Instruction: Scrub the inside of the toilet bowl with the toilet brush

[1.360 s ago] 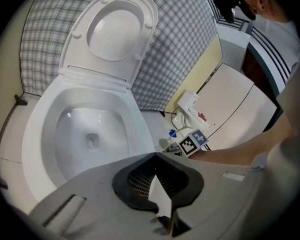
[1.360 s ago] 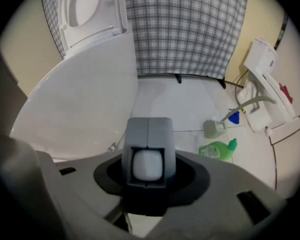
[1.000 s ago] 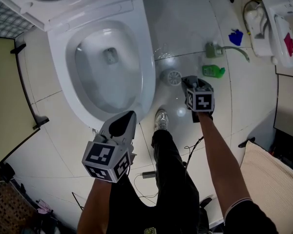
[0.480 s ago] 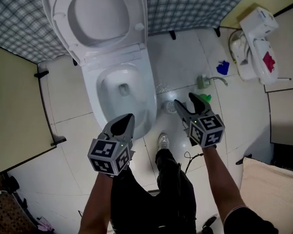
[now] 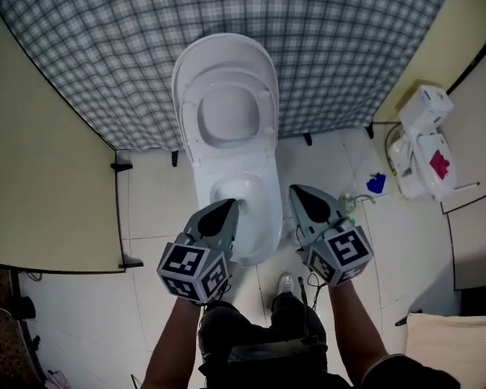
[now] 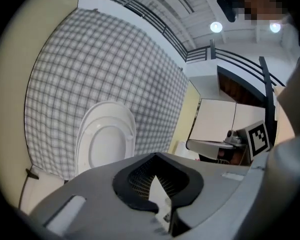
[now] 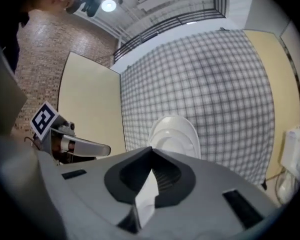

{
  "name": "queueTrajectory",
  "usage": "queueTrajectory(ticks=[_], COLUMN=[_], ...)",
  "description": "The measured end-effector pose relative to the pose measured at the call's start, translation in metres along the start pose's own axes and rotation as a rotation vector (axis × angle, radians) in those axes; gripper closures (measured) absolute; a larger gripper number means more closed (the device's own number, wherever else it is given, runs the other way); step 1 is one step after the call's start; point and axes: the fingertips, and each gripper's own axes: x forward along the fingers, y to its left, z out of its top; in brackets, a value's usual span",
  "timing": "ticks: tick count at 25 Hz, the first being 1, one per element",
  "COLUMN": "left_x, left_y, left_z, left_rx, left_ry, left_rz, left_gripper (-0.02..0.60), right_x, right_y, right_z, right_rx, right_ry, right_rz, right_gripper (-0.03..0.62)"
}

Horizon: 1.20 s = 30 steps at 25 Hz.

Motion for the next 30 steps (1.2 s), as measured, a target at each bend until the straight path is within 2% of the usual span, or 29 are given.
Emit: queueTrajectory(ticks=[3,6,13,18,22,30], left_x=[-0.019,-0.031,-0.044,-0.05,-0.048,-0.042], left_y=[-0.008,-0.016,-0.031,-0.03,-0.028,-0.02], left_z=[0.035,0.054,0.112,0.122,0.126,0.129], left_rx=[0.02,0.057,0.147,0.166,0.18,0.194], left_ry=[-0.06,-0.051,-0.141,-0.158,-0.16,-0.146], left_rz=[0.001,-0.011,-0.03,-0.019,-0.005,-0.006], left_gripper=[0.573,0.572,0.572,0.572,0.572,0.572], right_x=[0.001,-0.004,-0.013,-0.006,0.003,0.023], right_y=[0.027,0.053,0.064,0.068,0.067,0.093], right_z=[0.047,0.084,0.124,0.124,0.126,0.131], right_rx=[-0.077,-0.057,-0.02,-0.015,-0.023,-0.06], right_ry=[-0.066,-0.106,-0.187,-0.16,-0.182,-0.17], right_rz=[0.048,0.097,0.123,0.123,0.14,0.259], right_gripper=[0.588,0.588,0.589,0.589,0.589,0.589])
